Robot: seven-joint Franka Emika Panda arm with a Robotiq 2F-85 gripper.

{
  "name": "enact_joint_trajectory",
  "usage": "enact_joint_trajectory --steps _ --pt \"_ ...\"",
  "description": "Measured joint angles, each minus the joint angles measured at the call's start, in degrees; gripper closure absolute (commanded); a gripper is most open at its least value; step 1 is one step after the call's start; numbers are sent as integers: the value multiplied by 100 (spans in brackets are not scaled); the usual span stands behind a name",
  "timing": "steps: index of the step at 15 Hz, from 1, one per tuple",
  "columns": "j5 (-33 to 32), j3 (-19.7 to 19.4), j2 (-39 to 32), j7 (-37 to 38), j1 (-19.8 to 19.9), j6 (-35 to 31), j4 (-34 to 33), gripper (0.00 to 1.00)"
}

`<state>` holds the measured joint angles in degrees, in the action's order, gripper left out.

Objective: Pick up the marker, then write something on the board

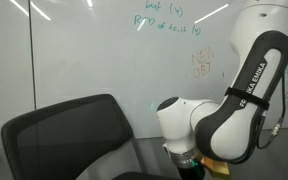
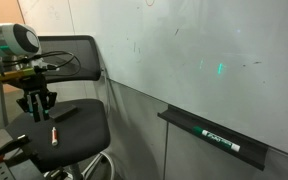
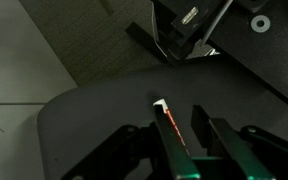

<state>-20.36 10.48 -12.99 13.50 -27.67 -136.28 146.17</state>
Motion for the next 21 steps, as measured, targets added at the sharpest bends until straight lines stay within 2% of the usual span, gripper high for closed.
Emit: enact_joint_trajectory --steps 1,2,4,8,13,21 --pt "1 6 0 -1 0 2 -3 64" --pt "2 7 -1 -2 0 4 -5 39" --pt "2 24 -1 -3 19 7 -5 32" --pt "-29 132 -44 -26 155 0 -2 1" --pt "-203 155 -127 -309 236 4 -9 0" --pt "-728 153 -505 -1332 455 91 -258 0"
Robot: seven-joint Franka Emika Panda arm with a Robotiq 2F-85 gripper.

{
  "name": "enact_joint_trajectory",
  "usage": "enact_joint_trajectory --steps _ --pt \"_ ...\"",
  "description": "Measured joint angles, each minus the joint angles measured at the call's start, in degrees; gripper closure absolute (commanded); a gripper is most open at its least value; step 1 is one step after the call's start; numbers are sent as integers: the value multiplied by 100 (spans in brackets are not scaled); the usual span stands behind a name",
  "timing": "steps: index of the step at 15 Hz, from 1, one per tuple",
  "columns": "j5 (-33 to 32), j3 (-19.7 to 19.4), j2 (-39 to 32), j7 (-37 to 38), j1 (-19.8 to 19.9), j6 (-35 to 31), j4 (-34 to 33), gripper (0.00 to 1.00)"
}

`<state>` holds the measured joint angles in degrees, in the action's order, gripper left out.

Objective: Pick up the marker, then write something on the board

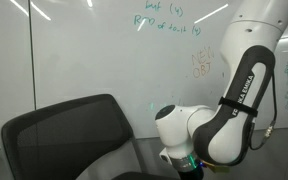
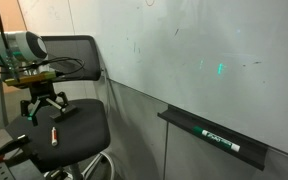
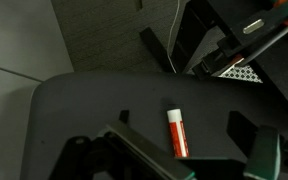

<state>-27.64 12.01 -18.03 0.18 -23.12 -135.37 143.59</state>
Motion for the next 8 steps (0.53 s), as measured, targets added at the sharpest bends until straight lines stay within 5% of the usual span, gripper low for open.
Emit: enact_joint_trajectory --steps 8 --pt "-98 -9 -463 -298 104 -22 -398 0"
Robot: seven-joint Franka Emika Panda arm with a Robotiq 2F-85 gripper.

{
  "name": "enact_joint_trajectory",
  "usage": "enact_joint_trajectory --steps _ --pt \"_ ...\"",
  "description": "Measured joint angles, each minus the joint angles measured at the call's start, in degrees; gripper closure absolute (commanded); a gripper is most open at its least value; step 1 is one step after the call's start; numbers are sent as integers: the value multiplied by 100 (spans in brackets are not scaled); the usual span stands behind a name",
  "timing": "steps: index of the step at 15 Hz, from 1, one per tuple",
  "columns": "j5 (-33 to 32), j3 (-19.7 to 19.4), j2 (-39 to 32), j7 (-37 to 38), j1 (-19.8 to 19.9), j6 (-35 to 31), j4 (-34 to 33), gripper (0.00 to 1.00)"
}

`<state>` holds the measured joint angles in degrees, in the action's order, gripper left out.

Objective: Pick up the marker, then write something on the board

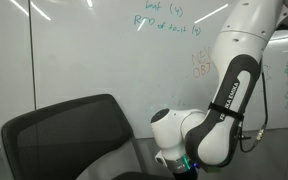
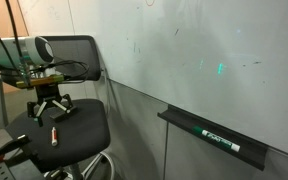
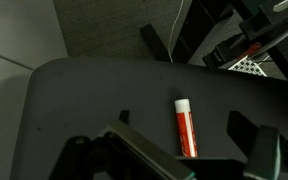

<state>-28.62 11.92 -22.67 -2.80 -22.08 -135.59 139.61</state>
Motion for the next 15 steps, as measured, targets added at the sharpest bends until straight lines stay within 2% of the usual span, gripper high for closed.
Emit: enact_joint_trajectory --steps 15 --pt "209 -77 -912 493 1 -1063 -177 0"
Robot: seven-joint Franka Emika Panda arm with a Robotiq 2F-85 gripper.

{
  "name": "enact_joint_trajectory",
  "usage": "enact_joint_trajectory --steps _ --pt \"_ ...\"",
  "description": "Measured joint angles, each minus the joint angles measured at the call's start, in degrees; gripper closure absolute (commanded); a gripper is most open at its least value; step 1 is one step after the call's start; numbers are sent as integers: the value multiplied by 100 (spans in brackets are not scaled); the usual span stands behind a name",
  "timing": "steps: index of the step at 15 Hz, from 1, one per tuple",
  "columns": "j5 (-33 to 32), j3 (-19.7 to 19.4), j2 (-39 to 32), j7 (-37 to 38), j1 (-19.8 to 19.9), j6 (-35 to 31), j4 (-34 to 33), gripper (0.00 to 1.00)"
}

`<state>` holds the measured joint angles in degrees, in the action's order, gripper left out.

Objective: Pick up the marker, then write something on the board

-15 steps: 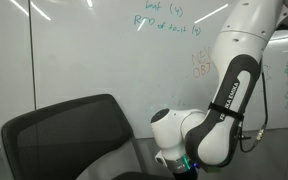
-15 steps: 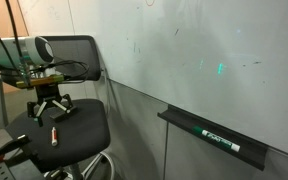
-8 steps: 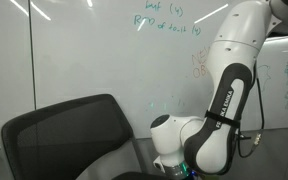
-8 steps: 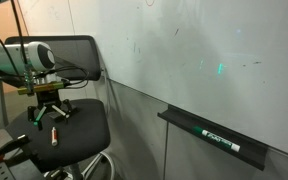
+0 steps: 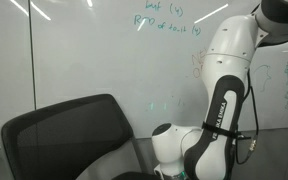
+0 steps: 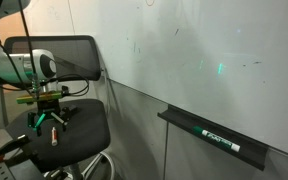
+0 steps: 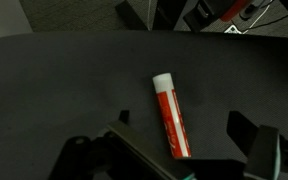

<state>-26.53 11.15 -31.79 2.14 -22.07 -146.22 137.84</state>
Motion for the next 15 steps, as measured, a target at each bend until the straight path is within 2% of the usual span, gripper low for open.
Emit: enact_joint_trajectory --steps 3,4,6,11,14,15 --pt "82 -44 -138 43 -1 -167 5 0" --pt "94 -59 -171 54 -2 -199 5 18" --pt "105 -85 -222 65 -5 -260 5 32" --pt "121 -114 -272 70 -13 -287 4 73" --pt "121 -120 -271 70 -18 -287 -2 95" --pt "121 -121 -269 70 -19 -287 -3 99"
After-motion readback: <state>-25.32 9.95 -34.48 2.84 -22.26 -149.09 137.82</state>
